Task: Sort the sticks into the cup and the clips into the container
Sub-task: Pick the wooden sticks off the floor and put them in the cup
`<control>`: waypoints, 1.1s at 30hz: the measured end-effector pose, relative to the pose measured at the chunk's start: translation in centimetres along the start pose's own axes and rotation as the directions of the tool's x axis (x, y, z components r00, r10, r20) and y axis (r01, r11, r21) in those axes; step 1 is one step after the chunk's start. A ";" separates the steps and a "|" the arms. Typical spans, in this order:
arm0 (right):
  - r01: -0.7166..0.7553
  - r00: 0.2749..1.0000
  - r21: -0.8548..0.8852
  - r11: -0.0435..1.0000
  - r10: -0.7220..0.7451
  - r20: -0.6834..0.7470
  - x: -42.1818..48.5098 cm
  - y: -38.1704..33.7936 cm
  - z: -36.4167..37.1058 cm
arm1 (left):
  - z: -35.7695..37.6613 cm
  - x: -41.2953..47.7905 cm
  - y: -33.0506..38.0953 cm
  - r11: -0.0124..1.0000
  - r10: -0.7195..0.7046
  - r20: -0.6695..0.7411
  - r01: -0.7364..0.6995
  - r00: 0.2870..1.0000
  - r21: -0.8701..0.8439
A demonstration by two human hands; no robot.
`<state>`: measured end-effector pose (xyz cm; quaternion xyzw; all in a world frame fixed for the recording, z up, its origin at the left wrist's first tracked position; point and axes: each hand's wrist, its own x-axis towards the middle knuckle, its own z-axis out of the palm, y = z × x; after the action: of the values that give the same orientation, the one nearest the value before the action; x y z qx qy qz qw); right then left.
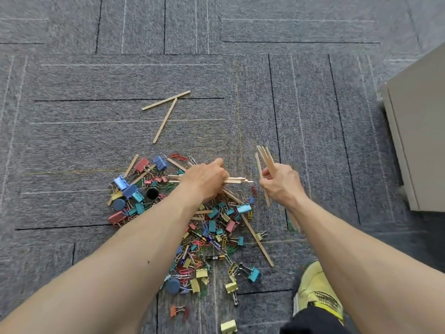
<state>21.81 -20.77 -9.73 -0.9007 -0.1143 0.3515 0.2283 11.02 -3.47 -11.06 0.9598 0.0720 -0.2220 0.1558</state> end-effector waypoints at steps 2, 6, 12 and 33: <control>0.017 0.999 0.036 0.999 -0.018 0.026 -0.8 0.0 0.0 | 0.0 -0.1 0.1 1.000 0.006 -0.005 -0.005 1.000 0.023; 0.018 1.000 0.098 0.995 -0.017 -0.009 -2.3 0.8 0.1 | 0.2 -0.6 0.2 0.997 0.016 0.026 -0.018 1.000 0.079; -0.038 0.999 -0.035 0.999 0.037 -0.033 -5.4 2.5 0.3 | -1.0 -1.1 -0.1 0.996 -0.065 0.071 0.069 0.995 -0.054; -0.273 0.962 -0.256 0.927 0.254 -0.105 -12.9 6.3 7.2 | -2.7 -4.0 -3.8 0.971 -0.179 0.184 0.203 0.966 -0.123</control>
<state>7.81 -28.61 -10.04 -0.9421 -0.0307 0.3287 0.0590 7.75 0.73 -7.96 0.9122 0.1662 -0.3123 0.2068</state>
